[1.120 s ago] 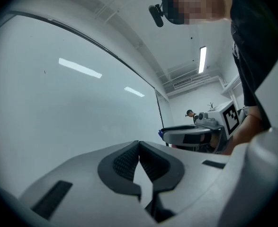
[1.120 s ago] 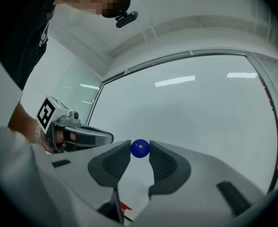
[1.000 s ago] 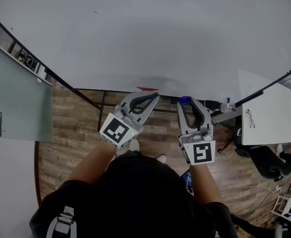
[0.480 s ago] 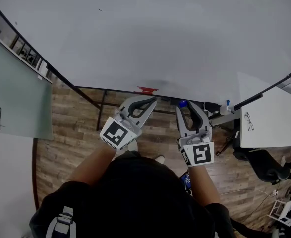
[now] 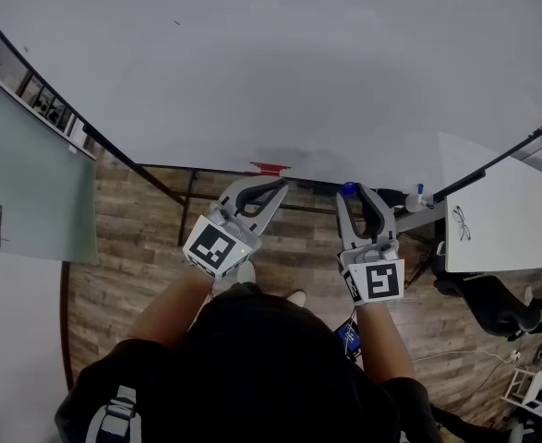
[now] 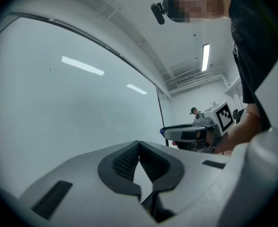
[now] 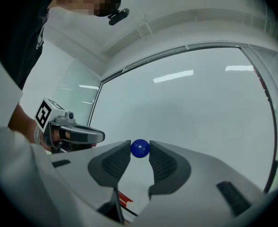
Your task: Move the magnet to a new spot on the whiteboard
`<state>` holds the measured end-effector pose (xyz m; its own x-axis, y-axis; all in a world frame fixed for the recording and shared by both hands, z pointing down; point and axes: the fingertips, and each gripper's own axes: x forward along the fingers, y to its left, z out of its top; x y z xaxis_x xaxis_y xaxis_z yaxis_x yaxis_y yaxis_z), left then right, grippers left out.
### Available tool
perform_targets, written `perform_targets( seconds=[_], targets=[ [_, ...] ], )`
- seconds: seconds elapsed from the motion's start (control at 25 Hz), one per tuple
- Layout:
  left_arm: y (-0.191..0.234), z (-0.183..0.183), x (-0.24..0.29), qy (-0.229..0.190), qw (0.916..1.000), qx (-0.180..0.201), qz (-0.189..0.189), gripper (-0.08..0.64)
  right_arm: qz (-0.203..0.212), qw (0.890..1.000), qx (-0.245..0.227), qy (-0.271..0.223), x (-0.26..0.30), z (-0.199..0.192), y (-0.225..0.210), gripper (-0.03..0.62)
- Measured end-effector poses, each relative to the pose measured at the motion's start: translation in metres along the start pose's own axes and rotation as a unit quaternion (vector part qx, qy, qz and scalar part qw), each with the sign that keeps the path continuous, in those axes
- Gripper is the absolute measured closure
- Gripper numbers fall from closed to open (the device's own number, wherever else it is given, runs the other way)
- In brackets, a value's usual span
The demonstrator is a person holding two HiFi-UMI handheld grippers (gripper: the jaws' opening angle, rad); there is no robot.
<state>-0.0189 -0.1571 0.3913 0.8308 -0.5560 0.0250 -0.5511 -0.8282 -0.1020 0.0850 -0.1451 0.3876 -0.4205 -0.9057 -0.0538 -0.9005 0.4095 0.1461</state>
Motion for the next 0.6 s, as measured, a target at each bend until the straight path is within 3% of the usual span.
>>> perform_targets(
  seconds=[0.36, 0.6],
  targets=[
    [-0.006, 0.026, 0.032, -0.033, 0.9993, 0.010, -0.019, 0.555, -0.040, 0.999, -0.016, -0.011, -0.007, 0.009, -0.044, 0.474],
    [-0.024, 0.040, 0.092, -0.033, 0.9988, 0.009, -0.034, 0.555, -0.068, 0.997, -0.030, -0.019, -0.016, 0.015, -0.105, 0.474]
  ],
)
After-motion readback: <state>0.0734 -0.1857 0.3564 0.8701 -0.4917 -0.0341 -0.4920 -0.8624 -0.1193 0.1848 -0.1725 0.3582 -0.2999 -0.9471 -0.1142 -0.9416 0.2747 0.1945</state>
